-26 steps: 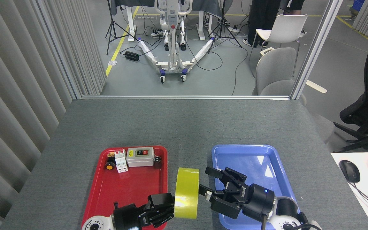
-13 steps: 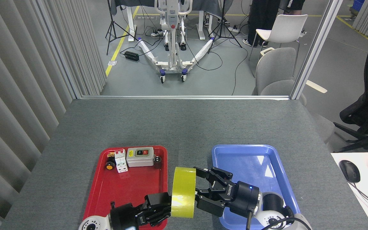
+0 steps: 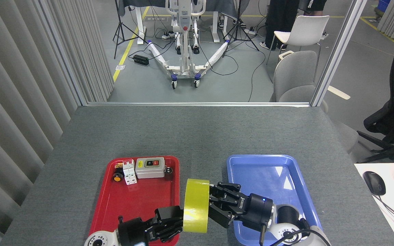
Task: Place and move tape with both arms
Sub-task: 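Grasp the tape roll with the right gripper and release the left gripper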
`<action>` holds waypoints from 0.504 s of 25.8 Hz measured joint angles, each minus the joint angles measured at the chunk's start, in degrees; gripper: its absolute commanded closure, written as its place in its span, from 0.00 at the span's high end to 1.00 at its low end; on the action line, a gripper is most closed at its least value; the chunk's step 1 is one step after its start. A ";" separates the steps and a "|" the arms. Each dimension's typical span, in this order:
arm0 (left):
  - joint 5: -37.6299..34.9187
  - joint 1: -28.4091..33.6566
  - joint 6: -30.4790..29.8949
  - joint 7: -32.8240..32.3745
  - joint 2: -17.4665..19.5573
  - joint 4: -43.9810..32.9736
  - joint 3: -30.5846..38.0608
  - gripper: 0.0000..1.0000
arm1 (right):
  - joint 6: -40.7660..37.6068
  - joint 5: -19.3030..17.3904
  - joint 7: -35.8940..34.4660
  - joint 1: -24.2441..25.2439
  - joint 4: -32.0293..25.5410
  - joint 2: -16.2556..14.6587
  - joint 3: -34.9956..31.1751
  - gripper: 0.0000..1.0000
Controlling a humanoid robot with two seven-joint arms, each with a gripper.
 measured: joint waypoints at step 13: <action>-0.17 -0.44 -0.31 -0.30 0.02 0.95 0.71 0.00 | 0.19 0.01 0.29 -0.23 0.67 -0.08 0.56 0.31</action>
